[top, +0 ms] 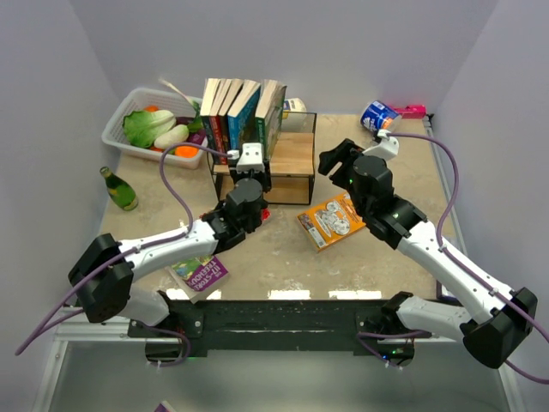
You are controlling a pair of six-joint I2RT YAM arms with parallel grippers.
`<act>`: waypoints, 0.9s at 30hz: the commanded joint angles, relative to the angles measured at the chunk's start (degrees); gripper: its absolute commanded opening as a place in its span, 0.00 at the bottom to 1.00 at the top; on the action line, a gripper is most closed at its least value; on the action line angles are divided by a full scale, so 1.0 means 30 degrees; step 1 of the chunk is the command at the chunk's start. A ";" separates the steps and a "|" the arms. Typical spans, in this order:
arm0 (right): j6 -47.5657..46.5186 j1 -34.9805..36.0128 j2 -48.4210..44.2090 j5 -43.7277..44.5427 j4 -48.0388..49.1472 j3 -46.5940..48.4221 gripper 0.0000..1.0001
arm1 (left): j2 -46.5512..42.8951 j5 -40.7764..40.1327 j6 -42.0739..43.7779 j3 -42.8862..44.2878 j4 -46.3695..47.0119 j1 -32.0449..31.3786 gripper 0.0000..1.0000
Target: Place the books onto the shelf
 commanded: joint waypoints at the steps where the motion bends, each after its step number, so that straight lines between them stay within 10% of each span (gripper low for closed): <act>1: 0.0226 -0.0049 0.0019 0.0123 0.0822 0.0385 0.71 | -0.1321 -0.1443 -0.1224 -0.0642 -0.0633 -0.0687 0.50; 7: 0.0079 -0.0078 0.0341 0.0181 0.0589 0.0941 0.71 | -0.3222 -0.1095 -0.1695 -0.1492 -0.1018 -0.1683 0.38; 11: -0.0096 -0.0195 0.0634 0.0240 0.0208 0.1644 0.67 | -0.4312 0.1944 -0.1901 -0.1846 0.0709 -0.1714 0.00; 27: -0.0126 -0.1308 0.4090 -0.0491 -0.1316 0.5012 0.41 | 0.3474 0.4795 -0.0786 0.6501 0.0363 0.0130 0.00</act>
